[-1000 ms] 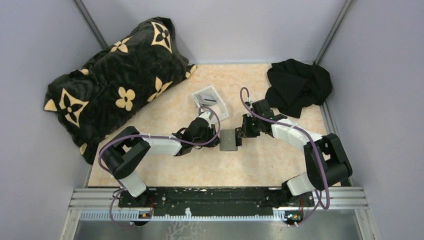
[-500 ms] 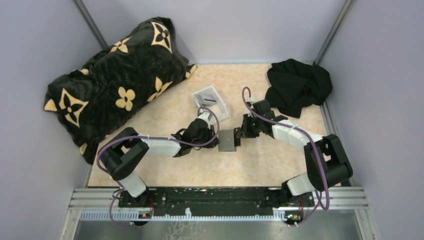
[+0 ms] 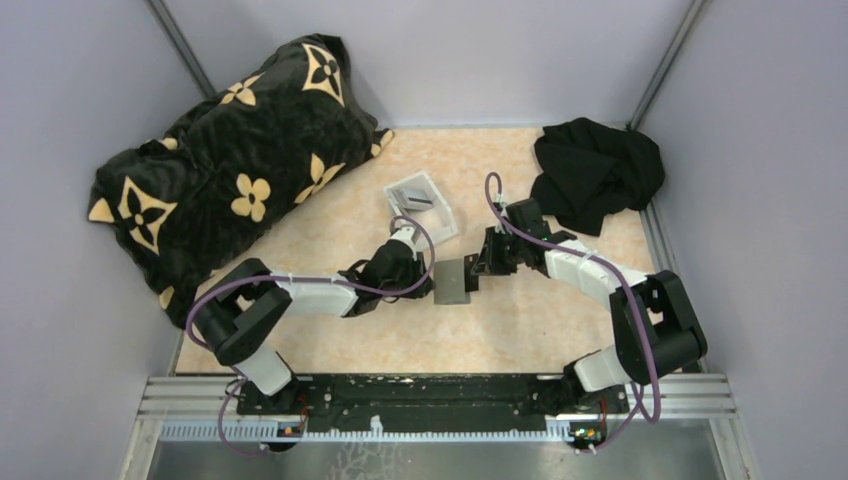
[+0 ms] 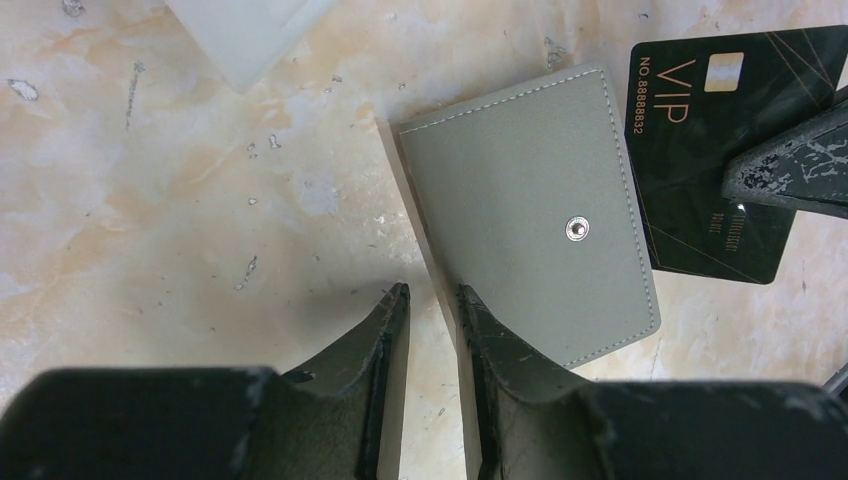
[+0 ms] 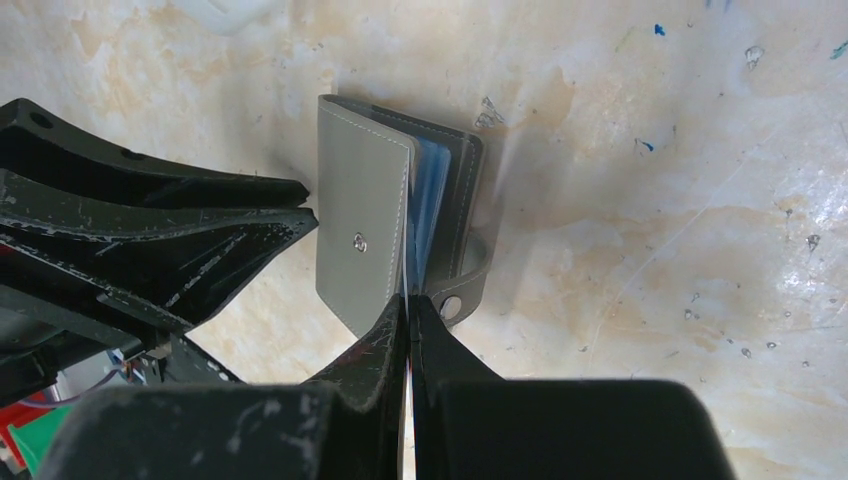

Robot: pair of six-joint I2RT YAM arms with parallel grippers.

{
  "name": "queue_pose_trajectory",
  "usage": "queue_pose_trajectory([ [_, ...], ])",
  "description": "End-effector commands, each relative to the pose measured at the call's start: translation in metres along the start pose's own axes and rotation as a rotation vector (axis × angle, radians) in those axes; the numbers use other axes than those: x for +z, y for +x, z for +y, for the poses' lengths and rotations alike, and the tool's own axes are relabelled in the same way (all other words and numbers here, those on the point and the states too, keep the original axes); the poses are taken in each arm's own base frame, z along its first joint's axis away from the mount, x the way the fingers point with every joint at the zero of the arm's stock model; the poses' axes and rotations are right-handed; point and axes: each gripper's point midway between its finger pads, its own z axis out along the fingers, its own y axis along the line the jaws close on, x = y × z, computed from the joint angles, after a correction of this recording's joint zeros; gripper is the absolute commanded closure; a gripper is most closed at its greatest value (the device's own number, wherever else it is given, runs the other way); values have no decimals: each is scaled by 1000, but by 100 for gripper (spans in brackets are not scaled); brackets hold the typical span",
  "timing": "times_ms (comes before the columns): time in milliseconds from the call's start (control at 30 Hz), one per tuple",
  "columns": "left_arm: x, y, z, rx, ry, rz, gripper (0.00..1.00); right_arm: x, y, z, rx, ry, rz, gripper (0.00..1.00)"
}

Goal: Put the credit cards into the card holder
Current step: Open the card holder at the center of the board.

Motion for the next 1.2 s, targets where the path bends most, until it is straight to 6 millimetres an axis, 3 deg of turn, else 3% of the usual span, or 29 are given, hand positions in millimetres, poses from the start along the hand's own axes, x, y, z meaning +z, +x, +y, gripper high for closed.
queue_pose_trajectory([
  [0, -5, 12, 9, -5, -34, 30, 69, -7, -14, 16, -20, -68, -67, 100],
  [1167, -5, 20, 12, -15, -36, 47, 70, -9, -10, 4, -17, -8, -87, 100],
])
